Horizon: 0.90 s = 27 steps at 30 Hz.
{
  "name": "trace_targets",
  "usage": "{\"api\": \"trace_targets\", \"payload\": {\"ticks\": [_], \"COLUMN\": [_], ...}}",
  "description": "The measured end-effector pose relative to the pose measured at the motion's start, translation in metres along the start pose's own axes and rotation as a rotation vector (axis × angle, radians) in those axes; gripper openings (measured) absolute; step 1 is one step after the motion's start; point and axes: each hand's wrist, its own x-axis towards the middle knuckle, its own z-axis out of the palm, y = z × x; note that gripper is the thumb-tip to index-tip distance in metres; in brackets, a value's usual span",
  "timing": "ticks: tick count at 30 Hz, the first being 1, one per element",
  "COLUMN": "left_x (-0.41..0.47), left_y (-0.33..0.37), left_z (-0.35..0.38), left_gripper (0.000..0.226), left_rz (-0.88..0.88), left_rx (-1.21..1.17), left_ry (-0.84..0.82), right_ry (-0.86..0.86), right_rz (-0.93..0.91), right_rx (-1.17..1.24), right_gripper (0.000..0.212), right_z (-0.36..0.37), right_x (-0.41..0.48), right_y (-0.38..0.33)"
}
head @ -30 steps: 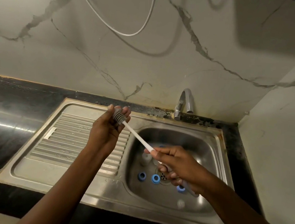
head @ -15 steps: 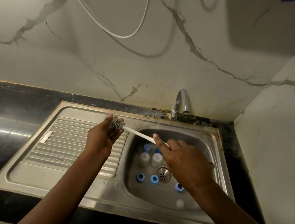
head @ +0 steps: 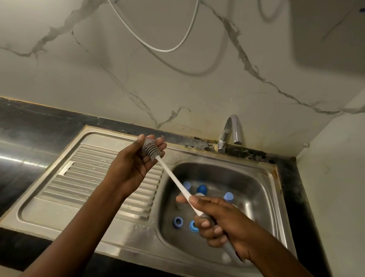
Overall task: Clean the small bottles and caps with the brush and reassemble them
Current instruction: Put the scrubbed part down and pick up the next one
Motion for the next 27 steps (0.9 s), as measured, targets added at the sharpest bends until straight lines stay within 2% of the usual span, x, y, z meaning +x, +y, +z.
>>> {"api": "trace_targets", "payload": {"ticks": [3, 5, 11, 16, 18, 23, 27], "left_x": [0.001, 0.001, -0.001, -0.001, -0.001, -0.009, -0.013], "left_y": [-0.002, -0.004, -0.004, 0.001, 0.005, 0.009, 0.005], "left_z": [-0.008, -0.011, -0.008, -0.003, -0.005, -0.004, 0.003], "left_gripper": [0.035, 0.037, 0.033, 0.034, 0.034, 0.032, 0.03], "left_rz": [-0.044, -0.058, -0.019, -0.009, 0.008, 0.041, 0.027], "left_rx": [0.02, 0.067, 0.161, 0.067, 0.061, 0.125, 0.164], "left_ry": [0.034, 0.054, 0.093, 0.151, 0.142, 0.059, 0.038], "right_ry": [0.381, 0.518, 0.559, 0.758, 0.782, 0.759, 0.744], "right_rz": [-0.285, -0.384, -0.566, -0.586, -0.634, -0.778, -0.759], "right_rx": [-0.65, -0.902, -1.159, -1.671, -1.663, -1.337, -1.246], "right_gripper": [0.024, 0.024, 0.034, 0.051, 0.05, 0.046, 0.045], "right_z": [0.0, -0.004, -0.014, -0.026, -0.029, -0.025, -0.015], "right_x": [0.0, -0.004, -0.017, -0.023, -0.027, -0.023, -0.013], "right_y": [0.002, -0.001, -0.007, -0.01, -0.01, -0.014, -0.018]}}
